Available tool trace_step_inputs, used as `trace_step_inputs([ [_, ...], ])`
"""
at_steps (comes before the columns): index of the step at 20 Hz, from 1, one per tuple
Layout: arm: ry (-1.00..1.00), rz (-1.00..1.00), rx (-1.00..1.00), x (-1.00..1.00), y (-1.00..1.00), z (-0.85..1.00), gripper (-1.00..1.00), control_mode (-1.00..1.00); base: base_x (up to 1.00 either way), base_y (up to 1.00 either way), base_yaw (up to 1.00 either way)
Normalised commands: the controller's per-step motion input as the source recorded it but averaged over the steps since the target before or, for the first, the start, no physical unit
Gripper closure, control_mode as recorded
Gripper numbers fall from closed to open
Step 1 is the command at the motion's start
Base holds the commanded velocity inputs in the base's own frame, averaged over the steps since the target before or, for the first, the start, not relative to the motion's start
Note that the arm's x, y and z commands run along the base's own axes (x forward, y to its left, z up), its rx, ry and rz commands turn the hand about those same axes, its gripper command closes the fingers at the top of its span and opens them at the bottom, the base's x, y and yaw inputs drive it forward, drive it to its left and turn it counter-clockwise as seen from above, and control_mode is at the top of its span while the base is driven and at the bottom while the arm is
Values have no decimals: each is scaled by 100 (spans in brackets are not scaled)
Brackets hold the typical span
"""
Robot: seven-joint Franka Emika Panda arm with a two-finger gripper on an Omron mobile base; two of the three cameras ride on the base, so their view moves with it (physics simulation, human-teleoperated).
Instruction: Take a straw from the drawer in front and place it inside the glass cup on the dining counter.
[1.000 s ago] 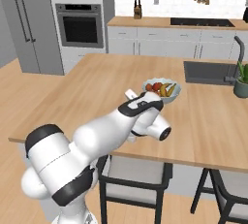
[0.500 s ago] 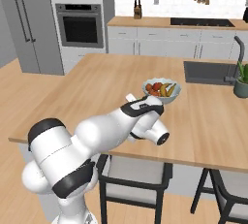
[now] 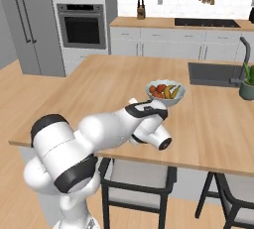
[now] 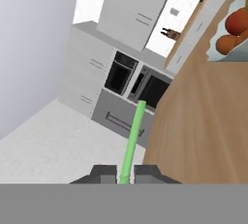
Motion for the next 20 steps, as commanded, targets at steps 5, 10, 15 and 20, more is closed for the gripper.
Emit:
trace_step_inputs([
  [5, 0, -3, 0, 4, 0, -24, 100, -100, 0, 0, 0],
  [10, 0, -4, 0, 7, 0, -24, 100, -100, 0, 0, 0],
  [15, 0, -4, 0, 0, 0, -16, -100, -100, 0, 0, 0],
  [20, 0, -3, 0, -11, 0, 0, -100, -100, 0, 0, 0],
])
